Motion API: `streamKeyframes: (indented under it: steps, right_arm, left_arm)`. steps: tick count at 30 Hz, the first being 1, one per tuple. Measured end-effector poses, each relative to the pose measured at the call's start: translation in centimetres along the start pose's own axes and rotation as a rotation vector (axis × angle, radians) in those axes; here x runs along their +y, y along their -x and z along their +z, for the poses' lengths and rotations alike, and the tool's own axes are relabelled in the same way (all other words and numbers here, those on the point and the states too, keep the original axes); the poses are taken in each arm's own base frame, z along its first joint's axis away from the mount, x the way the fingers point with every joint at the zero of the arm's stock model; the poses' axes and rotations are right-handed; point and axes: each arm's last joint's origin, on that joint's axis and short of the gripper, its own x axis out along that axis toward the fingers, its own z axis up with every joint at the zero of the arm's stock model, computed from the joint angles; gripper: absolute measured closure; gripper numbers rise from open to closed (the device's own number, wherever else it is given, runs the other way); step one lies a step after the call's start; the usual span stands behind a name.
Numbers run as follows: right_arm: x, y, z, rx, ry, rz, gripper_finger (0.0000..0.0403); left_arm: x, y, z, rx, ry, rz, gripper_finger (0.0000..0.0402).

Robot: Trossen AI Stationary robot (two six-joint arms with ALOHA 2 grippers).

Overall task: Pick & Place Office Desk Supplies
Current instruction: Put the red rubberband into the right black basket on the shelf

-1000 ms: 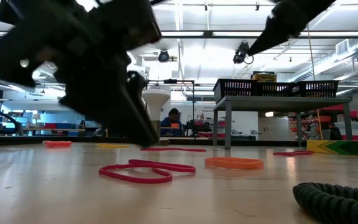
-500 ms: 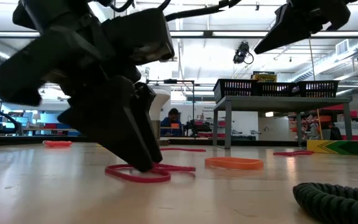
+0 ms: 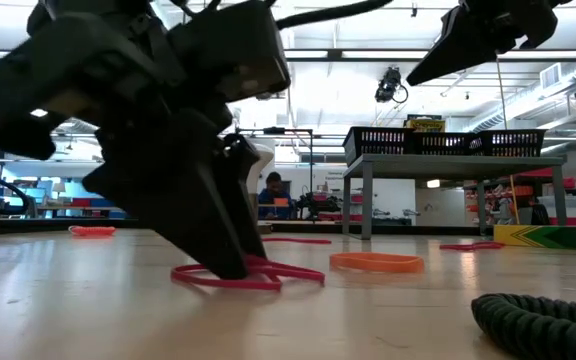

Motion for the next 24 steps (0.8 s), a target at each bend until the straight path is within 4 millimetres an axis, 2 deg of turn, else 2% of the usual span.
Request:
streamKeyframes:
  steps: [5, 11, 17, 20, 24]
  right_arm:
    - [0.0, 0.0, 0.0, 0.0, 0.0, 0.0, 0.0394]
    - [0.1, 0.1, 0.0, -0.001, 0.002, 0.004, 0.0399]
    - [0.2, -0.2, -0.8, 0.014, 0.012, 0.002, 0.0395]
    - [0.8, -0.9, -2.4, 0.022, 0.014, 0.015, 0.0393]
    - [1.9, -2.0, -4.8, -0.041, -0.055, 0.105, 0.0393]
  left_arm:
    - [0.8, -0.1, 0.2, 0.009, 0.032, -0.012, 0.0273]
    - [0.9, 1.3, 0.4, 0.009, -0.07, 0.043, 0.0383]
    - [1.3, 3.3, -0.2, 0.013, -0.1, 0.199, 0.0395]
    - [1.4, 3.7, -1.3, -0.041, -0.092, 0.201, 0.0395]
    - [2.4, 3.7, -3.0, -0.212, -0.02, 0.172, 0.0396]
